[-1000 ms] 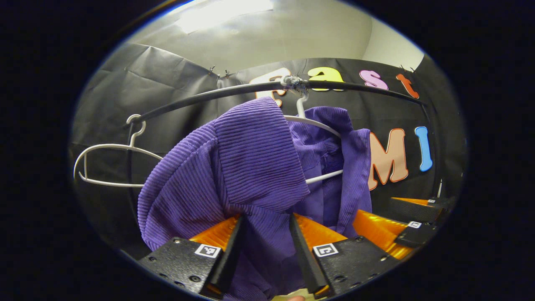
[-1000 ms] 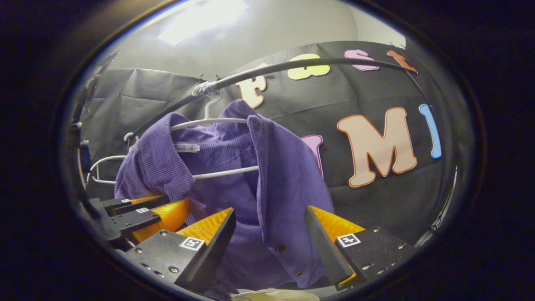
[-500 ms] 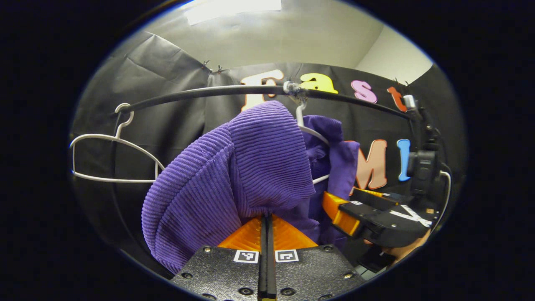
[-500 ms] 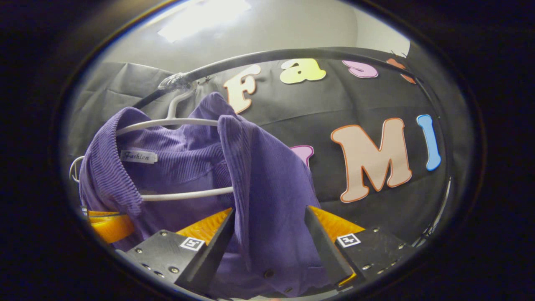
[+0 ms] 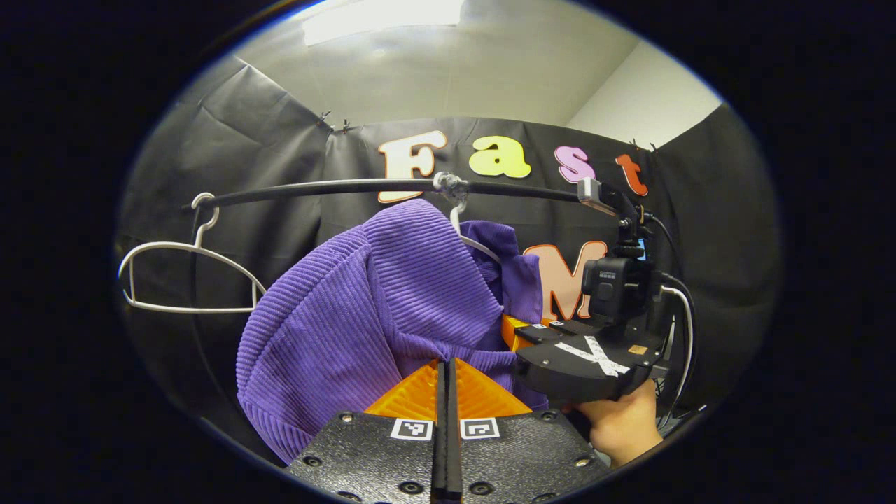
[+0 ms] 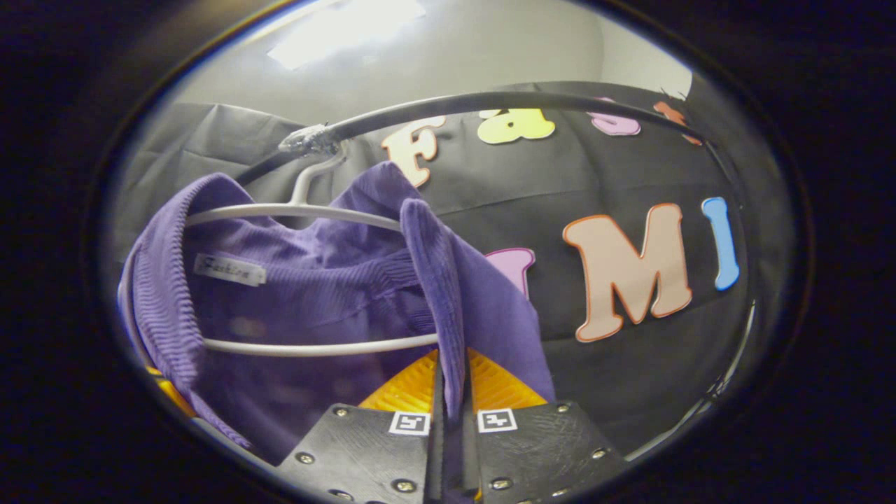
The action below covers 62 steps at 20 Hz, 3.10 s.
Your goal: Grasp the clothes on the hanger with both hands and then place them into the laundry hamper below.
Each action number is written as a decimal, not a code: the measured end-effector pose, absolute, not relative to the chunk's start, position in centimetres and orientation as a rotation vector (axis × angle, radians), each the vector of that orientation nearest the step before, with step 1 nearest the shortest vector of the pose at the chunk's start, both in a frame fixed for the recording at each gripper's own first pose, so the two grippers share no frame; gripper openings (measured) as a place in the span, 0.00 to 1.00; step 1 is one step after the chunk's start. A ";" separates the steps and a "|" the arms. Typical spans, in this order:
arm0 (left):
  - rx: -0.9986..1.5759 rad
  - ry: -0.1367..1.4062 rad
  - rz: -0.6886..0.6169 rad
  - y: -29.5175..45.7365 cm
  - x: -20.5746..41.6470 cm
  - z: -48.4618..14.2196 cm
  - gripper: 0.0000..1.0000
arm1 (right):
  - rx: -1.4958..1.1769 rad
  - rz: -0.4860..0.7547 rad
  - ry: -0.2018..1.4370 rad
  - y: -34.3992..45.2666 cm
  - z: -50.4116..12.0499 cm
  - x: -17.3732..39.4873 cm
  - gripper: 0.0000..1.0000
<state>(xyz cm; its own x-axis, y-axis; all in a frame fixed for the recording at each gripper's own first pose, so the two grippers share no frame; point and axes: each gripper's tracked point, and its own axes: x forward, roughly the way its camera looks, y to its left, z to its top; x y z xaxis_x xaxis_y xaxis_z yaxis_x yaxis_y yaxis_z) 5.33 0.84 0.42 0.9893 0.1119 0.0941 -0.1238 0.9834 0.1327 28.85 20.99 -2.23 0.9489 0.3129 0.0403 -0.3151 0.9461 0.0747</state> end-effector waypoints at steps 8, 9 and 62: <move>0.186 -0.106 0.285 2.6 4.9 -2.4 0.10 | -0.033 0.270 -0.020 19.3 -1.1 27.7 0.10; 0.173 -0.104 0.300 2.7 5.0 -3.0 0.30 | -0.047 0.283 -0.013 19.7 -1.1 27.8 0.10; 0.037 -0.155 0.118 20.4 0.1 7.2 0.00 | -0.211 -0.061 -0.308 16.5 7.9 29.6 0.00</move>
